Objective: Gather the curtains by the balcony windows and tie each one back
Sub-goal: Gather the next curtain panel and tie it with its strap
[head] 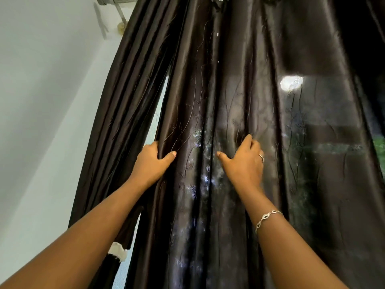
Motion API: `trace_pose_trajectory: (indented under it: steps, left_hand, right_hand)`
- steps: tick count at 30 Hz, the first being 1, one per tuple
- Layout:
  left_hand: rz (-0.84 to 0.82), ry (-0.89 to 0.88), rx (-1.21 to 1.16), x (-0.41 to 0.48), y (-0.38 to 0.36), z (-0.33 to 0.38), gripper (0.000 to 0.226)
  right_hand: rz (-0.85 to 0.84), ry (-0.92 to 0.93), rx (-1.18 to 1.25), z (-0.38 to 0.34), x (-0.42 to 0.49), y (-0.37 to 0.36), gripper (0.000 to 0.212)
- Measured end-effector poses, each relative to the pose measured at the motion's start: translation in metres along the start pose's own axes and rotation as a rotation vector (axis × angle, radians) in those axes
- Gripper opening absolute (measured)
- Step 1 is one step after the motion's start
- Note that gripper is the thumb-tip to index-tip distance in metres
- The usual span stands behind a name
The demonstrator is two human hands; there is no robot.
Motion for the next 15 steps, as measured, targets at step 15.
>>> trace_pose_trajectory:
  steps: [15]
  left_hand:
    - [0.045,0.016,0.015,0.005,0.004,-0.011,0.04]
  right_hand:
    - [-0.055,0.279,-0.274,-0.073,-0.001,-0.029,0.068]
Point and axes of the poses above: each hand's wrist, its own x-axis towards the middle knuckle, its own y-axis out of the back of the hand, z = x × y, the point moved 9 cm from there along x, towards the middle knuckle, and after that the axes turned 3 degrees about -y, right-handed, at the moved point
